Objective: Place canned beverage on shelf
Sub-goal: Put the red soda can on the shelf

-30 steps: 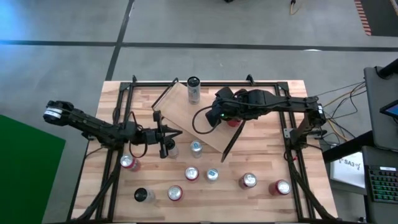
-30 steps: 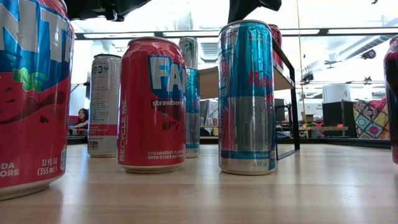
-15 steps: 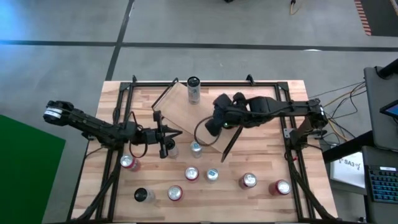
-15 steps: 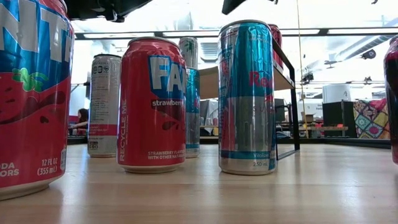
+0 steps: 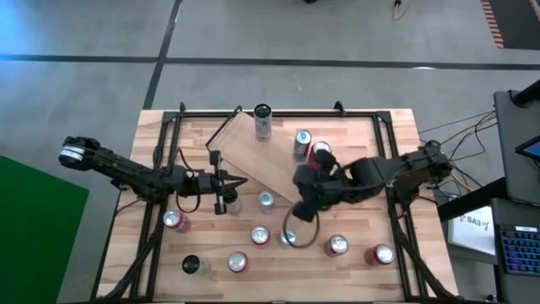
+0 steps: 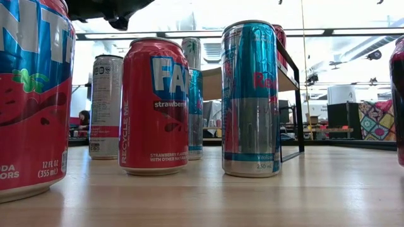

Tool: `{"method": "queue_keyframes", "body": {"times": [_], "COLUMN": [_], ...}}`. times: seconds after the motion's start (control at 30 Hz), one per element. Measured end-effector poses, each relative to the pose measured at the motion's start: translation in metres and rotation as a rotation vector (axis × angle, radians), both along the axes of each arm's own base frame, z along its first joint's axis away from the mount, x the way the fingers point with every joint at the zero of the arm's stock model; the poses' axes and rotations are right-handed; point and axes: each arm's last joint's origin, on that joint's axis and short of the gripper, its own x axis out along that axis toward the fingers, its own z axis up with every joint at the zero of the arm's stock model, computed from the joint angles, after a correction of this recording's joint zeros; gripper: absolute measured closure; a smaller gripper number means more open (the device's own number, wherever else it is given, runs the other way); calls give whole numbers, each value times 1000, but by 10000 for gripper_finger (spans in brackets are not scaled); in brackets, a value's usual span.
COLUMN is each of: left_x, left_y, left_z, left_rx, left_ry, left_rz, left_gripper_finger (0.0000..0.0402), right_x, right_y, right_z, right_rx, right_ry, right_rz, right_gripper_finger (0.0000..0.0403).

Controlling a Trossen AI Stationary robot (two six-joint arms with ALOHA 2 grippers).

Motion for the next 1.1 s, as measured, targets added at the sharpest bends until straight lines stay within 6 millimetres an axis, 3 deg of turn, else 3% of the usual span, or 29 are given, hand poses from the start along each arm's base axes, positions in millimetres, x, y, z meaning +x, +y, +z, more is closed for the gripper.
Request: {"method": "queue_keyframes", "body": {"times": [0.3,0.53,0.83,1.1], "left_x": [-3,-1,17,22], "left_y": [-11,-14,-18,-19], "left_z": [4,17,47,52], "left_rx": [-57,-67,6,-78], "left_ry": [-40,-97,39,103], "left_rz": [-81,-131,-114,-94], "left_gripper_finger": [402,402,402,402], "right_x": [-22,-46,-77,-95], "right_y": [13,4,-9,-17], "right_z": [-11,-19,-28,-43], "right_rx": [-60,-66,-64,-91], "right_ry": [-63,-164,-295,-329], "right_rz": [122,166,200,238], "right_gripper_finger": [394,394,394,394]}}
